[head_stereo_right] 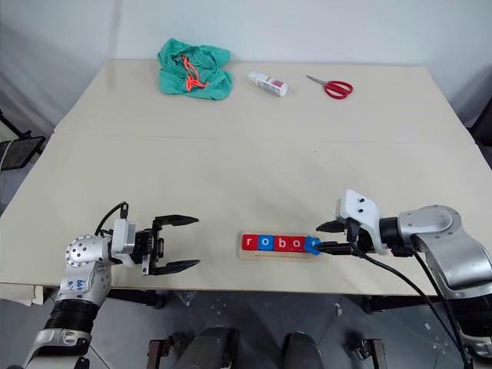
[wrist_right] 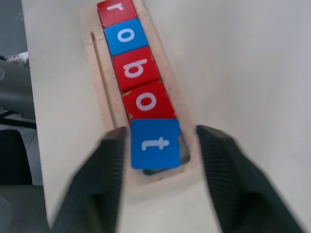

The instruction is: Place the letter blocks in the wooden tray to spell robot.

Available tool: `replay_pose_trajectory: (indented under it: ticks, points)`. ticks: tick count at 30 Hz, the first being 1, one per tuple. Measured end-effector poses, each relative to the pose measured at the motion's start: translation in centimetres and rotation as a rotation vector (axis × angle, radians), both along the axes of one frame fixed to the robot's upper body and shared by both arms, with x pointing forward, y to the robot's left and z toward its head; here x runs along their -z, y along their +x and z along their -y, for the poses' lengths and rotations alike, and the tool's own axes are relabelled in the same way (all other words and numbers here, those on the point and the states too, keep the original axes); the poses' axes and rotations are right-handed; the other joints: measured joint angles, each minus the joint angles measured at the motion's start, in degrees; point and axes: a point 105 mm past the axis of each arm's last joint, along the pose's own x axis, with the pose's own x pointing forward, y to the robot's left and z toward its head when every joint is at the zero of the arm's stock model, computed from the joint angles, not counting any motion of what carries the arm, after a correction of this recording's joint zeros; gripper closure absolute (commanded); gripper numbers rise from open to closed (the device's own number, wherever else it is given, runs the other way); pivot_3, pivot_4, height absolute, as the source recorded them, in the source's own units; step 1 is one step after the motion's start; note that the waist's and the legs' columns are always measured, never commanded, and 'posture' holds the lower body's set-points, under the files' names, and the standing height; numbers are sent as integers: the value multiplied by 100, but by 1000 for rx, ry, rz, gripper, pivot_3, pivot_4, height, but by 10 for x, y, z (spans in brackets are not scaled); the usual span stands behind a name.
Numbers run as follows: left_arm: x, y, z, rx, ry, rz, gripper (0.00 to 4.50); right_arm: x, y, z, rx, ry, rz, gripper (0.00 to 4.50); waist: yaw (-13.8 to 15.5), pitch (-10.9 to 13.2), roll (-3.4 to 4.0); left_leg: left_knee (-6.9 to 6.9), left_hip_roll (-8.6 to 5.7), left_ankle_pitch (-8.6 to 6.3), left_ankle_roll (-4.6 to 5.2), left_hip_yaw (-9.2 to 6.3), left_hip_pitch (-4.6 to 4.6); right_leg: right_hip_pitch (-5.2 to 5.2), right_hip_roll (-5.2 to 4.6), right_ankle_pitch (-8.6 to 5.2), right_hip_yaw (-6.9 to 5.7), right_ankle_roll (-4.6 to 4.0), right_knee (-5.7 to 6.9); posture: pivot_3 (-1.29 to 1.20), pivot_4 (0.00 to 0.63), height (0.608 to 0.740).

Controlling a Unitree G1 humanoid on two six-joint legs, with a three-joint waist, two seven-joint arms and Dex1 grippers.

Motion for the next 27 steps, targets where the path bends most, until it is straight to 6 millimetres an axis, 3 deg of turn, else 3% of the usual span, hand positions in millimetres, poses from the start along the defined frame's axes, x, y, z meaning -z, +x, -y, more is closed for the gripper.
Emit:
replay_pose_trajectory:
  ticks: [3,16,27]
  points:
    - [0,1,1,1,-6,0,0,3,-6,-1,10,-15,-21,4493,0,0,0,0,0,0,0,0,0,0,0,0,0,0,0,0,150,740]
    - [1,0,1,-1,-7,-4,0,27,-6,2,11,-60,-76,4493,-5,0,0,0,0,0,0,2,0,0,0,0,1,0,-1,0,150,740]
    - [4,-3,0,-12,-9,-12,0,19,-2,2,-6,-67,-39,4493,-1,0,0,0,0,0,0,0,0,0,0,0,1,0,-1,0,150,740]
